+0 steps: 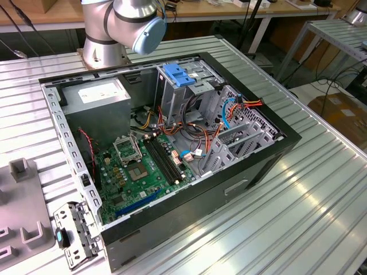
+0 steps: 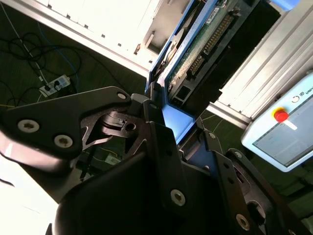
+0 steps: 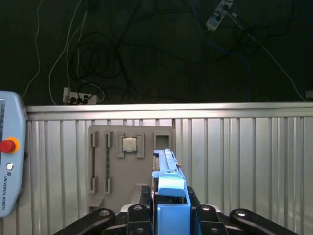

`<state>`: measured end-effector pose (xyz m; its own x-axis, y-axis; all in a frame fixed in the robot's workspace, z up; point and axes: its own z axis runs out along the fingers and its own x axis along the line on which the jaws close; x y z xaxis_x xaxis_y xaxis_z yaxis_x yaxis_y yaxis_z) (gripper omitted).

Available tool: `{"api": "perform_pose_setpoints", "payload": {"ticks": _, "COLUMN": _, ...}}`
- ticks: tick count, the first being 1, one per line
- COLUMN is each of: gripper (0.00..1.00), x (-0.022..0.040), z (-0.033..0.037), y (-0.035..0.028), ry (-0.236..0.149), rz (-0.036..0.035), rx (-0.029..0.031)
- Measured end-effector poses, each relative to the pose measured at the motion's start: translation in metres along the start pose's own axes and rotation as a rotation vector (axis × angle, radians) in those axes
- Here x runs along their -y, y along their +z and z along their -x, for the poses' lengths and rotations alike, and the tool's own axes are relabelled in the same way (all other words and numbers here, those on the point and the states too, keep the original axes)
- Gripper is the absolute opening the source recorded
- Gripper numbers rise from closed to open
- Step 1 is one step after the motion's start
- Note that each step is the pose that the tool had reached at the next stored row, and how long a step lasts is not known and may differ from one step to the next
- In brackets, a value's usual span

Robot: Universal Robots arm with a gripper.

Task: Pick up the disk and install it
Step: 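Pick up the disk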

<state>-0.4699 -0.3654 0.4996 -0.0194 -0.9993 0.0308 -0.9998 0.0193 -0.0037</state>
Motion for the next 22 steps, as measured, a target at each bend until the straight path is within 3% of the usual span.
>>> {"api": "perform_pose_setpoints", "payload": {"ticks": 16, "gripper": 0.37, "x": 0.0120, "z": 0.0002, "y": 0.0000, "ry": 0.000, "rz": 0.0000, "rx": 0.0000}}
{"api": "perform_pose_setpoints", "payload": {"ticks": 18, "gripper": 0.37, "x": 0.0206, "z": 0.0004, "y": 0.0001, "ry": 0.000, "rz": 0.0000, "rx": 0.0000}}
{"api": "perform_pose_setpoints", "payload": {"ticks": 22, "gripper": 0.37, "x": 0.0495, "z": 0.0009, "y": 0.0002, "ry": 0.000, "rz": 0.0000, "rx": 0.0000}}
